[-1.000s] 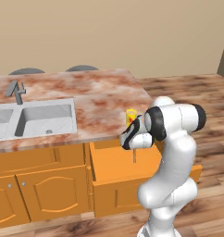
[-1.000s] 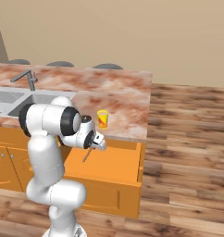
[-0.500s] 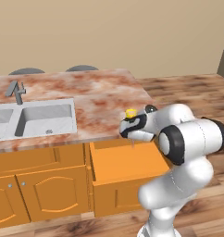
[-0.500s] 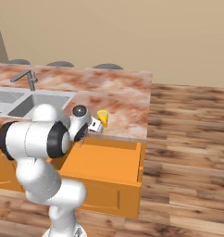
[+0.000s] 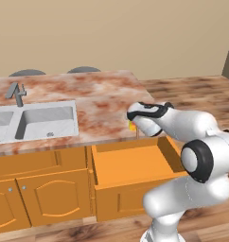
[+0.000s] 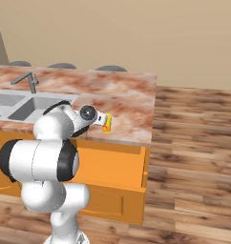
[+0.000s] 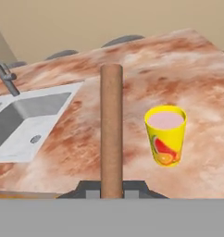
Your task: Pick up the straw from the left drawer and put it inside the smoothie cup.
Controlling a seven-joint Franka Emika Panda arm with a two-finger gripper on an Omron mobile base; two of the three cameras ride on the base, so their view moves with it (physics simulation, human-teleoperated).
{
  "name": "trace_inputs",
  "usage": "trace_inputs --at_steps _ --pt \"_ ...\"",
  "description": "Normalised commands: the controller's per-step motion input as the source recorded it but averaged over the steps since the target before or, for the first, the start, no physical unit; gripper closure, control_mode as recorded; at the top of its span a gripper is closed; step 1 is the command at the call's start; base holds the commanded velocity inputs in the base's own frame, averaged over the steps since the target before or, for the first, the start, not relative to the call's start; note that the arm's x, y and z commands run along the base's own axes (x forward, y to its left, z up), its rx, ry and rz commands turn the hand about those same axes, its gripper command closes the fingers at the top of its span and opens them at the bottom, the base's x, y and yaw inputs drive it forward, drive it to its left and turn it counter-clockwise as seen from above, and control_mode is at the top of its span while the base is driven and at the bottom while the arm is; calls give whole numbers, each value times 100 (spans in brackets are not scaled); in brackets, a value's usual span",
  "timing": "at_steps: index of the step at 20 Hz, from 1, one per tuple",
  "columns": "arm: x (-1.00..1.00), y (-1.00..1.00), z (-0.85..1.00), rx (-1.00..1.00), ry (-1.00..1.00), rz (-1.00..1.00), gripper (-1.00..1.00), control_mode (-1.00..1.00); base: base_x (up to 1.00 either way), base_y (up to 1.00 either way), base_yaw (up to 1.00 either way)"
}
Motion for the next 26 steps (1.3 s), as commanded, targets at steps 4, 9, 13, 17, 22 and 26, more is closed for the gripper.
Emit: trace_inputs --at_steps 4,9,13,17,22,26 --pt "11 -5 49 0 -20 16 100 -100 0 0 0" --pt "21 -12 31 1 -23 17 100 -100 0 0 0" --pt "38 -22 0 3 -17 13 100 -100 0 0 0" --pt "52 -44 -4 8 0 4 100 -100 0 0 0" --pt "37 -23 8 2 -1 14 100 -100 0 0 0" --pt "18 -1 33 0 0 23 100 -100 0 0 0"
